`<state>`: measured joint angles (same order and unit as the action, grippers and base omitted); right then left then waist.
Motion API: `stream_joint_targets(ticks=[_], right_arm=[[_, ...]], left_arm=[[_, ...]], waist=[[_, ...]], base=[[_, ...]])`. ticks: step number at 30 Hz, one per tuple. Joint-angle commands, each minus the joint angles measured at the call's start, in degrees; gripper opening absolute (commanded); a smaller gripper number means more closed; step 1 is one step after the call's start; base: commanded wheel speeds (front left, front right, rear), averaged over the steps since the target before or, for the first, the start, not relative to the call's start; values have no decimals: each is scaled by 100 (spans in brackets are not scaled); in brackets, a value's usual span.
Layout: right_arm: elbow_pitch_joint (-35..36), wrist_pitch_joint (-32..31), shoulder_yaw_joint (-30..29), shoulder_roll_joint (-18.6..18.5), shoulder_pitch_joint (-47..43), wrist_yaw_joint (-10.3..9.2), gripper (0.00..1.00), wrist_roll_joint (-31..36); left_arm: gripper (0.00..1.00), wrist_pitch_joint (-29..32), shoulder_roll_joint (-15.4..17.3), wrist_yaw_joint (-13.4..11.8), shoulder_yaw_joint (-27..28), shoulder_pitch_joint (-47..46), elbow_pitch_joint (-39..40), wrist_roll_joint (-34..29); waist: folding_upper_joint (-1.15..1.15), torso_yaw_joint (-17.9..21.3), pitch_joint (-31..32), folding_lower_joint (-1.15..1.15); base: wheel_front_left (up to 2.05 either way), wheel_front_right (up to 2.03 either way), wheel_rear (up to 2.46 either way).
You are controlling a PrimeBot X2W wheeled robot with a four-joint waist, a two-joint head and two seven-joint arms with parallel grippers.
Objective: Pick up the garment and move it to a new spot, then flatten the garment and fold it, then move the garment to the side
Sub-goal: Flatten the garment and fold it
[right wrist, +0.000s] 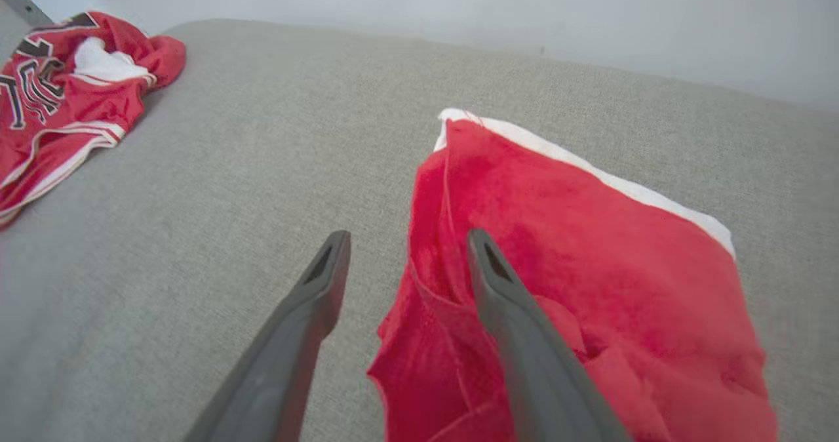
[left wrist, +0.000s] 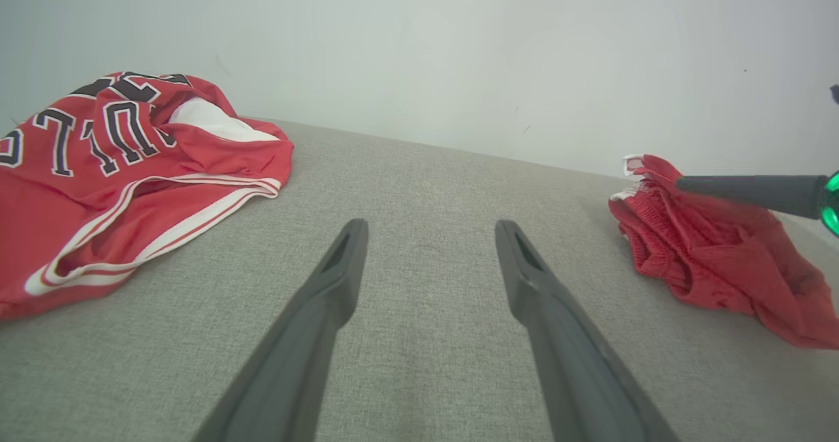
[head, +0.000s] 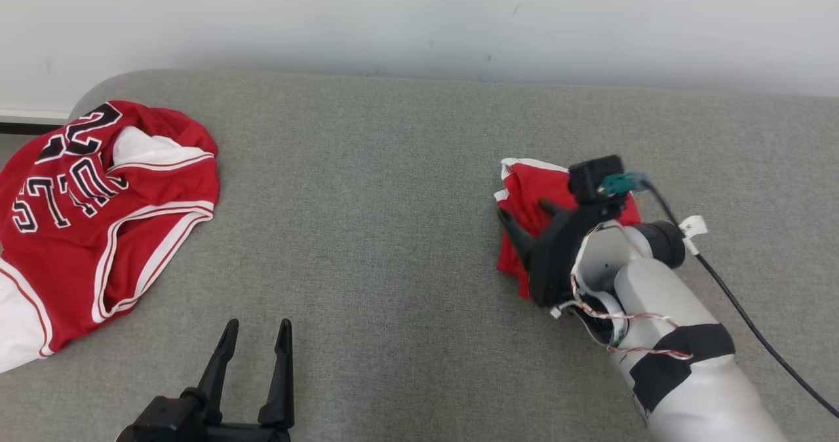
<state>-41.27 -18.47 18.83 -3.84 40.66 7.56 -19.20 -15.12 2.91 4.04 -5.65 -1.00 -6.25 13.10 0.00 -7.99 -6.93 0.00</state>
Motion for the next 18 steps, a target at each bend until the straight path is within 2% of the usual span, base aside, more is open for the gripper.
stream_joint_targets(ticks=[1,3,5,8,13,14,15,18], right_arm=[[103,73,-49,39,-68,-15,100,-156],[351,205,-174,48,-55,-16,100,-510],[554,340,-320,-116,-19,-16,100,-613],[655,488,-615,-442,-91,-16,100,-445],[478,607,-1072,-943,-403,-16,98,255],[430,631,-1129,-986,-484,-16,26,396],[381,632,-1146,-1022,-565,-16,0,517],[239,625,-1177,-975,-735,-16,0,684]], left_arm=[[100,-4,-2,-20,15,46,18,0],[100,-4,-2,-30,29,56,36,-1],[100,-4,-2,-42,44,58,51,1],[100,-4,-3,-40,44,55,68,13],[100,-4,-2,-72,-12,28,81,25],[100,-4,-2,-74,-22,25,86,29],[100,-4,-2,-76,-28,20,92,33],[100,-4,-2,-70,-34,-10,106,31]], waist=[[0,11,3,0],[0,36,4,0],[0,67,-4,0],[0,107,-2,0],[0,122,-12,0],[0,123,-17,0],[0,123,-28,0],[0,124,-76,0]], base=[[0,0,0],[0,0,0],[0,0,0],[0,0,0],[0,0,0],[0,0,0],[0,0,0],[0,0,0]])
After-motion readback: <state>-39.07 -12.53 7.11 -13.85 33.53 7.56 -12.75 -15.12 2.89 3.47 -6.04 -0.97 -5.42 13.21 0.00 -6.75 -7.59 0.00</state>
